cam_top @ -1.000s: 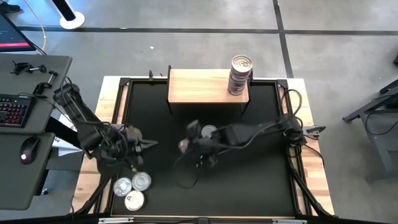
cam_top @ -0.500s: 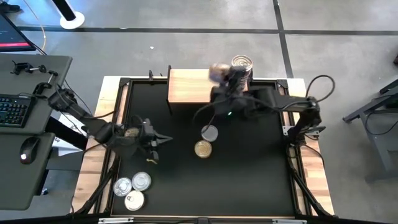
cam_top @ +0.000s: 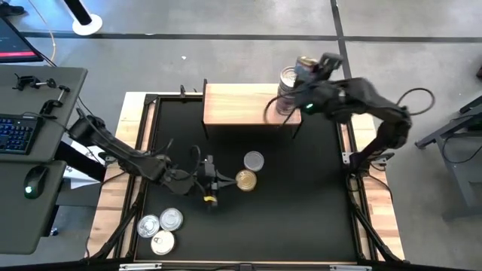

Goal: Stack canned seafood by type on shelf
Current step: Stack the blue tuna can on top of the blue tuna can

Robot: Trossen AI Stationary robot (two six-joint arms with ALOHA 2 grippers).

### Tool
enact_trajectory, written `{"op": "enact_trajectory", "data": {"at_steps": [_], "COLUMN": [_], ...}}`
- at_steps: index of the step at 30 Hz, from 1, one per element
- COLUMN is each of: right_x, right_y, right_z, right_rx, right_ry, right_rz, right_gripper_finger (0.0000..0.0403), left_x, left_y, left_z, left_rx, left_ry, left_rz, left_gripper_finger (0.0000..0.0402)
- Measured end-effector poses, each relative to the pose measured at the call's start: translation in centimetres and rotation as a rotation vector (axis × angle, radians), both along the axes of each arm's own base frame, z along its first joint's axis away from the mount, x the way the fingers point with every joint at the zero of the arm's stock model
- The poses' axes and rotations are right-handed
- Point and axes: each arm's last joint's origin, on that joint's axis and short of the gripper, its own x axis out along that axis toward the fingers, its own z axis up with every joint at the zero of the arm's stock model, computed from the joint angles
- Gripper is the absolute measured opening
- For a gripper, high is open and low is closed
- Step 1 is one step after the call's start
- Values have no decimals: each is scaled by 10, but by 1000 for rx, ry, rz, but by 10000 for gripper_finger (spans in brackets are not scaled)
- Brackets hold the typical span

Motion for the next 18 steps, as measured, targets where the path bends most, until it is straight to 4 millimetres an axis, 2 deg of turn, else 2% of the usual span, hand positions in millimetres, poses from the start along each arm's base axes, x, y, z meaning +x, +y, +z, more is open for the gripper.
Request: {"op": "enact_trajectory", "data": {"at_steps": [2,5,10,15,18], "right_x": [-8,-11,2,19,22], "right_y": [1,-4,-21,-38,-46], "right_z": [11,15,3,-10,-12], "right_rx": [-24,5,45,72,92], "right_ry": [-25,-10,83,168,182], "right_rz": [27,67,58,52,59], "right_gripper_finger": [169,169,169,169,169], "left_x": [3,7,9,8,7], "left_y": [2,6,13,12,8], "left_z": [-2,-2,-1,0,0], "left_rx": [-19,-23,-9,-11,-9], "left_ry": [-6,-16,-24,-29,-27], "left_rz": [13,36,68,65,54], "left_gripper_finger": [0,0,0,0,0]}}
